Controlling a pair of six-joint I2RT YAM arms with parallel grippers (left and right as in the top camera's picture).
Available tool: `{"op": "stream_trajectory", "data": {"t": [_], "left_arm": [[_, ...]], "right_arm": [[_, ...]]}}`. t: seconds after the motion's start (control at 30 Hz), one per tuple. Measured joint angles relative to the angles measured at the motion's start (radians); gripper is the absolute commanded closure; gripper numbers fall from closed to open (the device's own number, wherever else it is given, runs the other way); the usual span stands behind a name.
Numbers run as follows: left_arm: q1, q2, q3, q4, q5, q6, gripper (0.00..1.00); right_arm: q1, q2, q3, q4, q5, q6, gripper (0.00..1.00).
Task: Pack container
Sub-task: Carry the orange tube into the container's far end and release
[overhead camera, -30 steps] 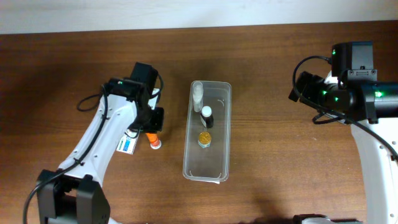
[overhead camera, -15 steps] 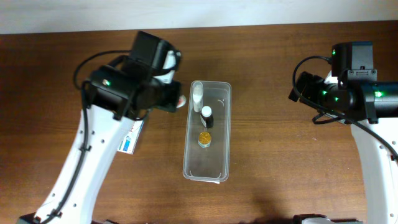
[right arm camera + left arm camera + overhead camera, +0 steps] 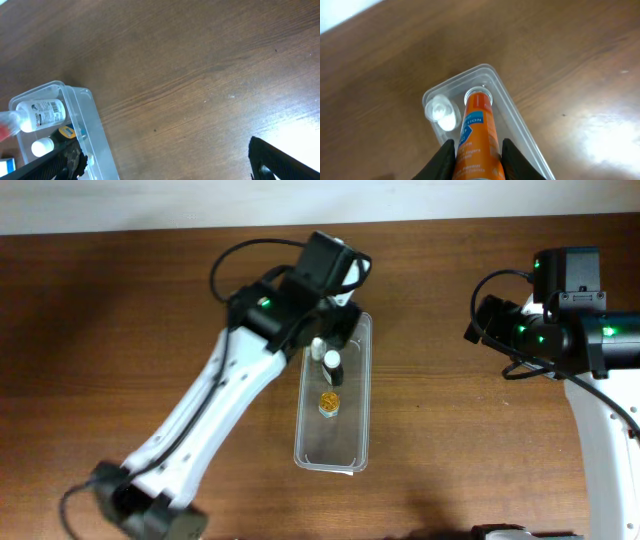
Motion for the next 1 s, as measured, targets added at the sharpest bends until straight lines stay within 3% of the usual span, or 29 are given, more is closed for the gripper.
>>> {"op": "stream_trajectory", "data": {"t": [0.6,1.0], "left_arm": [[-0.006,0.248,0.000,0.070,0.001,0.073,0.88],[-0.006,0.280,0.000,0.105,0.000,0.073,0.87]], "right_arm": [[0.000,0.000,0.000,0.000,0.000,0.000,0.02],[0.000,0.000,0.000,0.000,0.000,0.000,0.02]]}}
